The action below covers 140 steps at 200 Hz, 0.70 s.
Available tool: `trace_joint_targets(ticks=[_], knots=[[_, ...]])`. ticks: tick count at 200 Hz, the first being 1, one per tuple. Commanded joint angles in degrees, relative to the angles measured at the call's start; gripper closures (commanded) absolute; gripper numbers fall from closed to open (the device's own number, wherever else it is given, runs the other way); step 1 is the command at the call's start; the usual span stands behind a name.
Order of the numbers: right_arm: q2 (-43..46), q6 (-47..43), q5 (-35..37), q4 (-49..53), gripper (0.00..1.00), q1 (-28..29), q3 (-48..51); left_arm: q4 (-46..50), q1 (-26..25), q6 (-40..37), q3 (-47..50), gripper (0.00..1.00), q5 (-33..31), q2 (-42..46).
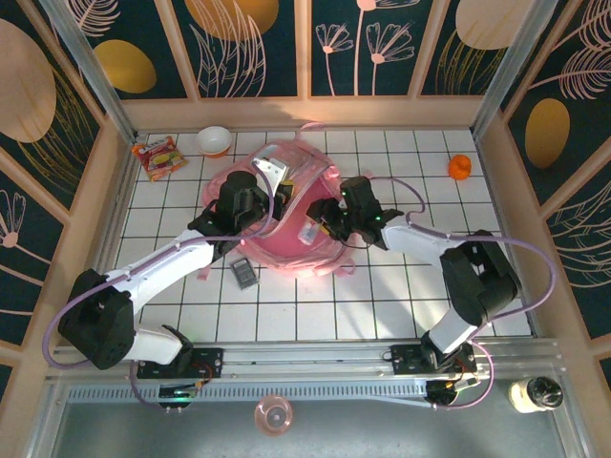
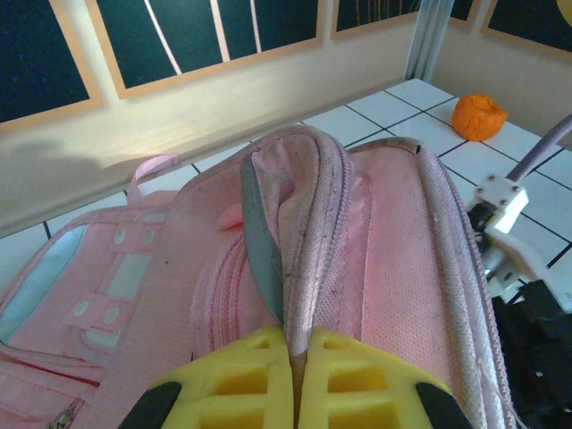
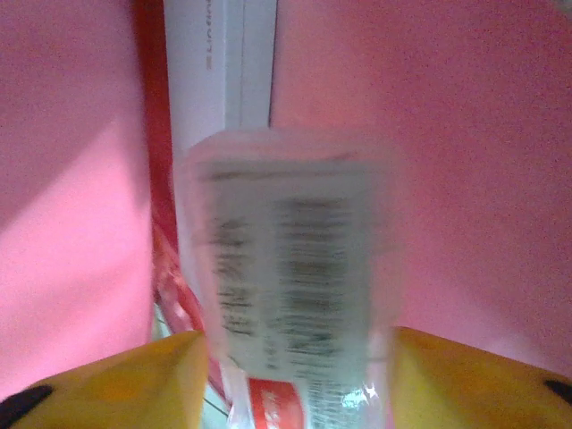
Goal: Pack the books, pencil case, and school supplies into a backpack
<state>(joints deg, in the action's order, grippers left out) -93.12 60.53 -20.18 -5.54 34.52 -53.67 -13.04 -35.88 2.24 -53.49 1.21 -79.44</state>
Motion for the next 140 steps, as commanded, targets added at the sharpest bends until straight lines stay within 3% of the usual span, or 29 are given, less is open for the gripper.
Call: trace_joint_targets(ticks=[1,21,61,70,84,92,119,140], knots=[[-0.2,0.6,-1.8,-7.0,0.37,0.3,-2.3,-7.0,0.2,0.2,-1.8,1.0,1.9,3.6],[1.1,-0.5,-1.2,-6.0,0.33,0.0,-1.6,-6.7,0.1,-0.1,-1.2,1.0,1.7,3.8],[10.5,-3.1,1.9,-3.7,0.34,-1.7,4.7,-4.7,0.1,-1.5,-0.2,0.97,3.6,2.5],[13.4,-3.8,3.3,-2.3,0.35,-2.3,6.3,-3.1,0.2,-1.8,-0.4,0.88,4.7,1.7],[18.3,-5.0,5.2,0.2,0.35,-2.8,8.7,-1.5,0.2,-0.1,0.0,0.58,4.8,1.0],[21.3,-5.5,6.4,1.9,0.35,-3.6,10.2,-1.6,0.3,1.3,1.1,0.48,4.8,1.5],[30.6,-8.6,10.6,7.1,0.35,-5.7,13.4,-3.1,3.6,8.1,6.5,0.32,6.5,5.7],[33.4,-10.6,9.4,9.1,0.35,-5.0,14.0,-2.6,9.6,15.1,10.9,0.28,9.9,9.7]])
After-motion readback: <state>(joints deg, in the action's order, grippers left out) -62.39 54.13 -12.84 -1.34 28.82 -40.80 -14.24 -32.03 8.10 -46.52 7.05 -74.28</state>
